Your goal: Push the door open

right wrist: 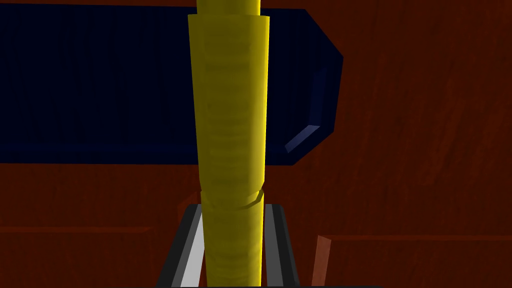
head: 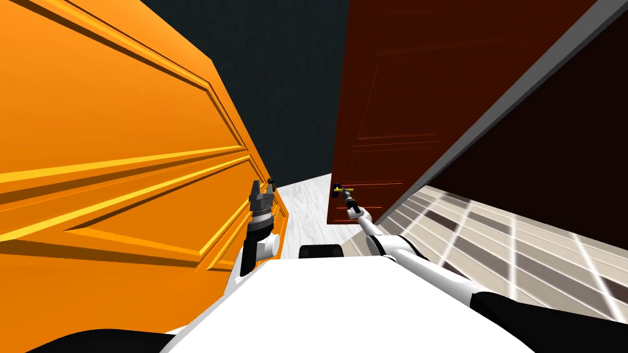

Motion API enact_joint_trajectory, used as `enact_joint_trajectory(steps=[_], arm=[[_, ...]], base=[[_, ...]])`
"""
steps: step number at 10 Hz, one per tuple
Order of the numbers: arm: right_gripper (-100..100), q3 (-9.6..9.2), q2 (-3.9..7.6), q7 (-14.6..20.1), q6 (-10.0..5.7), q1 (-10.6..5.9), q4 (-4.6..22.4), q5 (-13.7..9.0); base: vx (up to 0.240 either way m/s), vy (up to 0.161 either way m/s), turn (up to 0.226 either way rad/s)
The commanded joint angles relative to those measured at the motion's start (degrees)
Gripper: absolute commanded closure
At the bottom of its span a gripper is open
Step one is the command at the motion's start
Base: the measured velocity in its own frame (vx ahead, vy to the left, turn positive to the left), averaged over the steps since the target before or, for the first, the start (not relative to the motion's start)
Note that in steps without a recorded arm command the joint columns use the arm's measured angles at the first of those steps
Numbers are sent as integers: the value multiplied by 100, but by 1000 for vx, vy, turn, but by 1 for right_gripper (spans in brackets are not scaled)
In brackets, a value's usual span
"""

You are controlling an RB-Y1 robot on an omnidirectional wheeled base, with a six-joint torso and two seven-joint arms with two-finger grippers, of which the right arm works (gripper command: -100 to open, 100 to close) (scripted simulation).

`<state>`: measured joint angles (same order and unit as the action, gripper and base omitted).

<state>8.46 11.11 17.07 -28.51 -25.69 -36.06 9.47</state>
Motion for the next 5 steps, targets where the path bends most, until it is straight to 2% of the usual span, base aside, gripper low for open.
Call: enact_joint_trajectory(steps=[1, 3, 4, 5], arm=[[100, 66, 81, -10, 77, 80, -187, -28], [100, 261, 122, -132, 103, 94, -170, -115], [100, 261, 122, -132, 103, 94, -170, -115], [100, 365, 144, -197, 117, 102, -160, -161]], base=[[132, 96, -47], [183, 159, -78], [130, 94, -66], [151, 80, -43]])
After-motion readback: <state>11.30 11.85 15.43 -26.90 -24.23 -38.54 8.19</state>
